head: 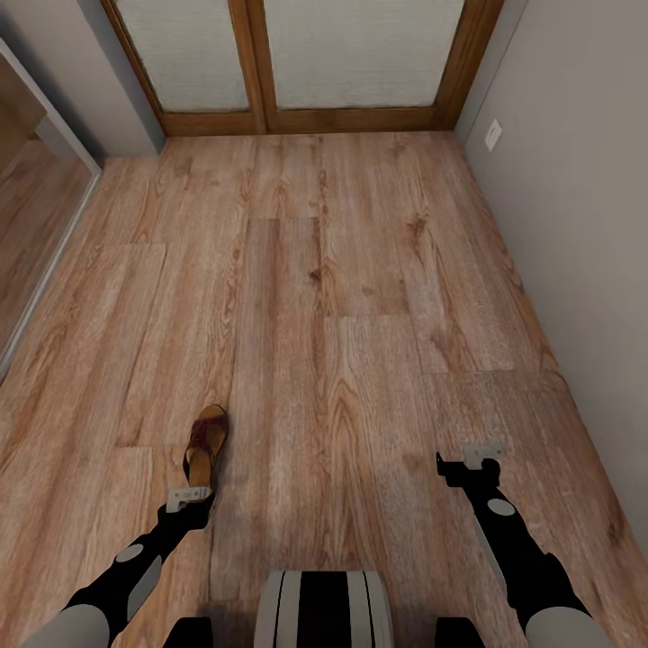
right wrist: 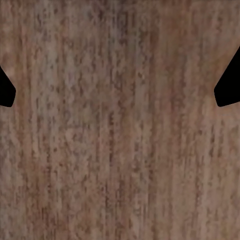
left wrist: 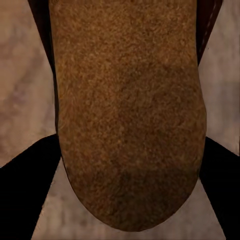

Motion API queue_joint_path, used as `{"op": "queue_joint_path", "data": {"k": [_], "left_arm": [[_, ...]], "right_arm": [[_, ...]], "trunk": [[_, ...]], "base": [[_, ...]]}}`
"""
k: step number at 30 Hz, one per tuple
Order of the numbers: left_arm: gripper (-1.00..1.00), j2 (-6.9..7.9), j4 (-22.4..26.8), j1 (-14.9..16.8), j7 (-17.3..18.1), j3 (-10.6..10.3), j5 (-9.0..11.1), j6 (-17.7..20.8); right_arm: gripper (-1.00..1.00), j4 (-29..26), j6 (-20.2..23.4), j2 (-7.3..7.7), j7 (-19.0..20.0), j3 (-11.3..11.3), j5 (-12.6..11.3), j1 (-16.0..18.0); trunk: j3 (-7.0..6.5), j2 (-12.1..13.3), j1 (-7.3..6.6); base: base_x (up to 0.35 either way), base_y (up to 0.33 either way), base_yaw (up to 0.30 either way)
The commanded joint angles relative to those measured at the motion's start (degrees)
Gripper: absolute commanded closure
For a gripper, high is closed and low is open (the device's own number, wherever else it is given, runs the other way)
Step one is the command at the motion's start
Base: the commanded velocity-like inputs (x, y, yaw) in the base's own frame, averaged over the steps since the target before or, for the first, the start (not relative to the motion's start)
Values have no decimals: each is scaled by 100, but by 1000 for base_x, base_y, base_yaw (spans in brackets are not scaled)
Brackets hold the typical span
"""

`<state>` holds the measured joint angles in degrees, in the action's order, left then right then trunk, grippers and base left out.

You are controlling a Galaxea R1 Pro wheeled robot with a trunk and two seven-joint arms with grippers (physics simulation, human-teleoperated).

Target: Pick up the two gym shoes and the two sandals from the corridor floor and place them onto the hallstand (shoe rack) in the corridor, making sure they are on the rack and not on the floor. Arrange them so the two gym shoes are next to each other and the two sandals are next to each other.

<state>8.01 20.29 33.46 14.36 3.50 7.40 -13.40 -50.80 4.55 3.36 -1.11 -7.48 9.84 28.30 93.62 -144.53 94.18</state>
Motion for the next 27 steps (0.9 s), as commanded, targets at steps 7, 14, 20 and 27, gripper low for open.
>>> {"op": "queue_joint_path", "data": {"k": [7,14,20,27], "left_arm": [[100,15,-8,3,58,36,104,-9],[100,16,9,3,57,37,117,-10],[100,16,47,-4,58,30,120,-10],[100,21,46,-6,55,35,98,-4]], "right_arm": [[-100,-9,37,2,-12,1,61,0],[-100,-12,37,4,-12,1,59,0],[-100,-10,37,7,-12,1,59,0],[-100,20,22,16,-3,1,72,-5]], "trunk": [[3,-1,-1],[3,-1,-1],[3,-1,-1],[-152,8,-19]], "base": [[0,0,0],[0,0,0],[0,0,0],[0,0,0]]}}
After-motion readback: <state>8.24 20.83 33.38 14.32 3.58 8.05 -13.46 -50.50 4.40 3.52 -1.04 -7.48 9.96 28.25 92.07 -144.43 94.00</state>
